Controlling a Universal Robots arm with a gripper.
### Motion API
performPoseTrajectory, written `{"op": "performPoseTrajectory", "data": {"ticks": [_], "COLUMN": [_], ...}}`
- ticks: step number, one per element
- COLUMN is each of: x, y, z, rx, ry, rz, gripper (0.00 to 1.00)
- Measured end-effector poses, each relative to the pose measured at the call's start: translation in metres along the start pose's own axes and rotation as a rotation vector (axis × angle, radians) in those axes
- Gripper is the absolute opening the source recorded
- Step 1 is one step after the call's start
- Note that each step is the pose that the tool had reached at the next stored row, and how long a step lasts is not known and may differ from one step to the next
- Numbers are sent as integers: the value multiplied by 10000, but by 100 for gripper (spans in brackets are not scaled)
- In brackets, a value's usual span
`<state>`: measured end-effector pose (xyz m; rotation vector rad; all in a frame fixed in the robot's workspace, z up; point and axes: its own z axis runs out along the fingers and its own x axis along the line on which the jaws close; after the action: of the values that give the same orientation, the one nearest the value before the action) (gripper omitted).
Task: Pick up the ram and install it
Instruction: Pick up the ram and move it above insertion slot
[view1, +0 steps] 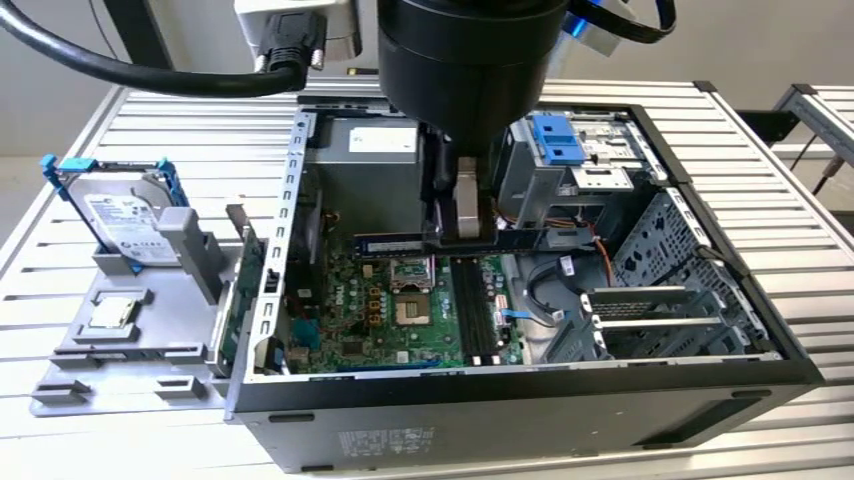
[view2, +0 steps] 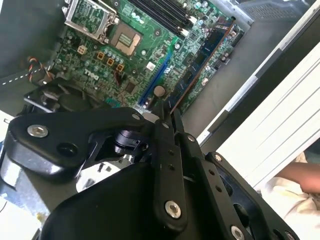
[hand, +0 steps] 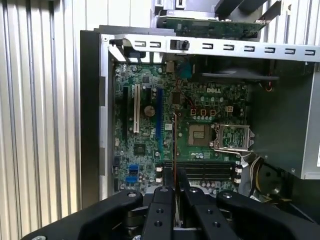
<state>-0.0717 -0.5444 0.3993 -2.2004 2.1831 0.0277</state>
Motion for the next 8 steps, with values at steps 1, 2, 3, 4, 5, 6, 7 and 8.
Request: {"op": "performPoseTrajectory", "data": {"ticks": [1,2,3,4,5,6,7,8], "x": [-3,-6,-8,-10,-11,-13,-13,-14], "y": [-21,-43,-65,-88,-110,-136,-160,-182], "z": [1,1,2,2,2,3,4,4], "rx": [0,0,0,0,0,0,0,0], "ry": [0,0,-1,-1,0,0,0,0], "rz": [0,0,0,0,0,0,-1,0], "gripper": [0,0,0,0,0,0,0,0]}}
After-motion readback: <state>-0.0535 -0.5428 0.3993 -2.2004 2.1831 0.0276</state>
